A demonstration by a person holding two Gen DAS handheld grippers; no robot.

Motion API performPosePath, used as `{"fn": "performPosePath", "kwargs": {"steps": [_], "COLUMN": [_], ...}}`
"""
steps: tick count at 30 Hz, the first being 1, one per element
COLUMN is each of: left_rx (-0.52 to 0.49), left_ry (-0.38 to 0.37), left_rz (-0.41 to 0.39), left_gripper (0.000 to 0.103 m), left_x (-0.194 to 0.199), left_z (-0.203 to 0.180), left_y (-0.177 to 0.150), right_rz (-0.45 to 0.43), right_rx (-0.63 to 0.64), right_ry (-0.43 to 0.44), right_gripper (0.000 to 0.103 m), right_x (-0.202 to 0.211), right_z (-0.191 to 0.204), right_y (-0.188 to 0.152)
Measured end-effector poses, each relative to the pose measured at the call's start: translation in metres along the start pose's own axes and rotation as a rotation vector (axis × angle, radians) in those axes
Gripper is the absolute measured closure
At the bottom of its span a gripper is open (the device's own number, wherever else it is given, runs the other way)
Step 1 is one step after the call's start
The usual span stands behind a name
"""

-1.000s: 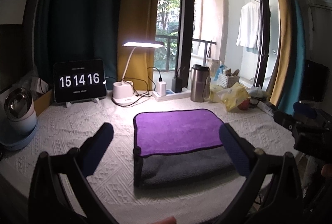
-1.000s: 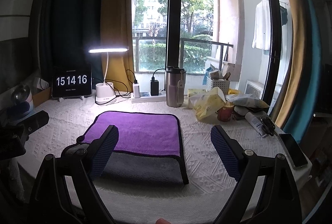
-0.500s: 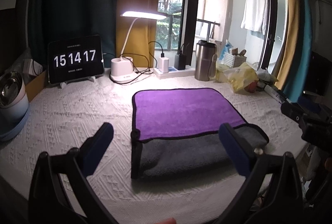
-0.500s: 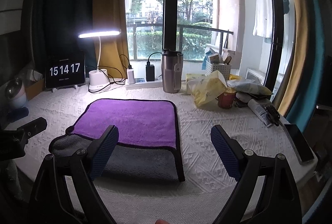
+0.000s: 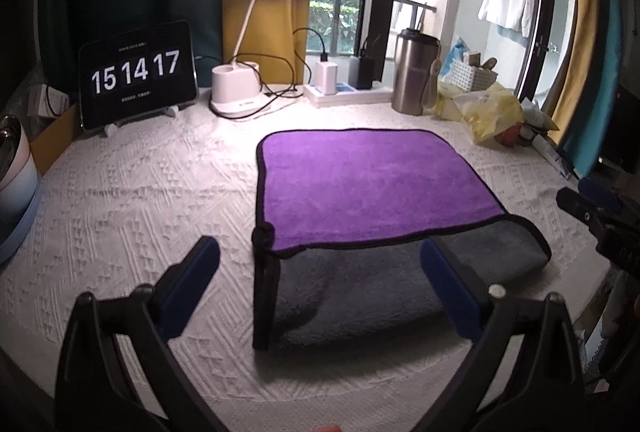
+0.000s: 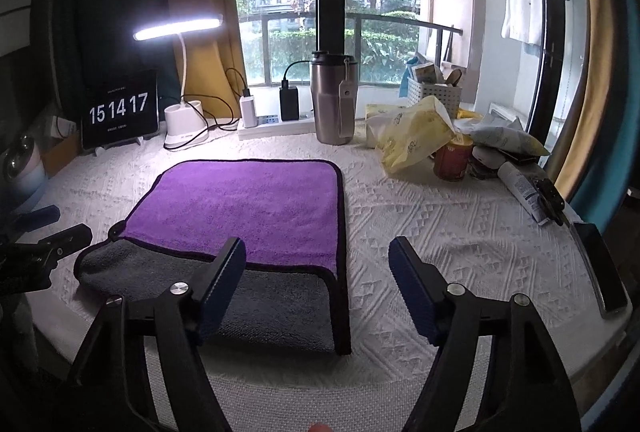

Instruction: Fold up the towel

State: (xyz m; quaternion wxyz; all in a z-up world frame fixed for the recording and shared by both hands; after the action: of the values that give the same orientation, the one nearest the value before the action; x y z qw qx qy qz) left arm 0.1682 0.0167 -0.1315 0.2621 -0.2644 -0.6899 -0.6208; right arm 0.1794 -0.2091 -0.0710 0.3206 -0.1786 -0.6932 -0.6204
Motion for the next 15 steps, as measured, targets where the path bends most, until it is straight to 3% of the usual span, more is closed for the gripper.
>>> {"fn": "performPosePath", "kwargs": {"steps": [2,9,13,15], "left_rx": [-0.004,0.014,0.019,0.018], "left_ry": [0.004,0.007,0.003,0.003], "left_rz": [0.027,0.108,0.146,0.163], "left_gripper": [0.009,0.016,0.029,0.033], "left_x": [-0.008,-0.032,-0.042,-0.046], "left_z": [0.001,0.007,0.009,0.009], "left_y": [-0.001,-0.009,-0.015,-0.018], "right_rz": [0.023,0.087,0.128,0.149], "right_rx": [-0.005,-0.009,-0.008,-0.008], "right_ry": [0.01,0.025,0.033,0.037], "right_gripper": [0.036,0.045,0.047,0.053], "right_x": [-0.008,-0.033,-0.046,-0.051], "right_z": [-0.003,-0.009,-0.011,-0.012], "right_y": [-0.002,-0.009,-0.014,-0.017]}}
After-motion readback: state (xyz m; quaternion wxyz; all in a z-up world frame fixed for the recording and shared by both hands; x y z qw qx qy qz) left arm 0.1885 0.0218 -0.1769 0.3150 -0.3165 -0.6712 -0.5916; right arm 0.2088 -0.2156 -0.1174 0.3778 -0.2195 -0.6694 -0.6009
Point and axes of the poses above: each gripper's, at about its wrist camera, not at the fingertips, and x roughly against the way its jaws point, z to its left, y to its top, the point moved 8 cm from there along -x, roughly the way its jaws point, and after that the axes turned 6 degrees about z, right-handed, at the moved point
